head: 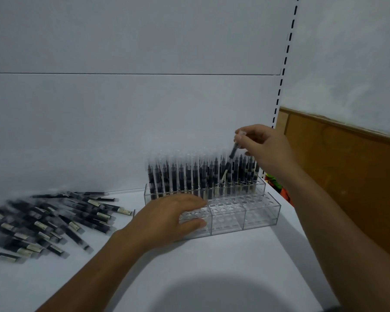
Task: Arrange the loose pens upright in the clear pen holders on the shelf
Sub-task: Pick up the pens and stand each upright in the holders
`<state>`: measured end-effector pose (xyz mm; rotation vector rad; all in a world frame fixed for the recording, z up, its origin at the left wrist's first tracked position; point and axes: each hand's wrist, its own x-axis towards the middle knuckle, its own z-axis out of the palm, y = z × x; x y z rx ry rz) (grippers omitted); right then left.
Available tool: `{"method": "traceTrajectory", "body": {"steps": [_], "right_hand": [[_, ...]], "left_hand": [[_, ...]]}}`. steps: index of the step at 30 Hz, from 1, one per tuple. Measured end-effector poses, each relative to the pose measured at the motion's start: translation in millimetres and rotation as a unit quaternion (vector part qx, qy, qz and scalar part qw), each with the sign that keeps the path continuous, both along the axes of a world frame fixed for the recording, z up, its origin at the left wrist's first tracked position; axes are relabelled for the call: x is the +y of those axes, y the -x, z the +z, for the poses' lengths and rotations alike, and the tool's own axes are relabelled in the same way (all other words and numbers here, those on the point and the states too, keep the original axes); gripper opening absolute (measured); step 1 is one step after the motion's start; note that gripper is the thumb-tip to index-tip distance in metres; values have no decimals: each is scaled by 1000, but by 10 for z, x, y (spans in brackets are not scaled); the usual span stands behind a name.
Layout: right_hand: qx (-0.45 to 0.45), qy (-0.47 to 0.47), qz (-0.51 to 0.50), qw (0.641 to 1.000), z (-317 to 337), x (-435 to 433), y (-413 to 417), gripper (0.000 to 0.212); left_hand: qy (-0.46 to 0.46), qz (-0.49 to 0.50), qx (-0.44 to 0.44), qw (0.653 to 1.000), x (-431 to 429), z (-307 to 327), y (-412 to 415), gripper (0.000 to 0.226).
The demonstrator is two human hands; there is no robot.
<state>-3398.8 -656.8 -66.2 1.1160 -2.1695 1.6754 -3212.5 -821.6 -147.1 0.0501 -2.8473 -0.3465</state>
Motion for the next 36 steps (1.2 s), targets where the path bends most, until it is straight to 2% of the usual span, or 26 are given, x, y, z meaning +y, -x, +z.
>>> {"method": "traceTrajectory", "body": {"steps": [10, 17, 22, 25, 29, 33, 36], "right_hand": [[44, -91, 0, 995, 81, -176, -5, 17], [66, -250, 11, 966, -113, -259, -15, 18], [72, -270, -15, 960, -132, -307, -38, 22], [89, -336, -24, 937, -90, -275, -47, 26], [89, -427, -10, 900, 2, -148, -82, 28], [133, -460, -33, 877, 106, -88, -220, 34], [148, -453, -7, 879, 165, -203, -443, 32]], "left_hand": [[-13, -6, 8, 1000, -30, -30, 23, 65], [-7, 2, 32, 999, -2, -59, 2, 65], [-2, 1, 24, 1000, 0, -47, 2, 65], [10, -12, -3, 1000, -11, 2, -1, 55], [34, -14, -12, 999, -11, 104, -60, 55], [16, 21, 23, 999, -87, 174, -327, 53], [-17, 72, 56, 996, -284, 175, -623, 54]]}}
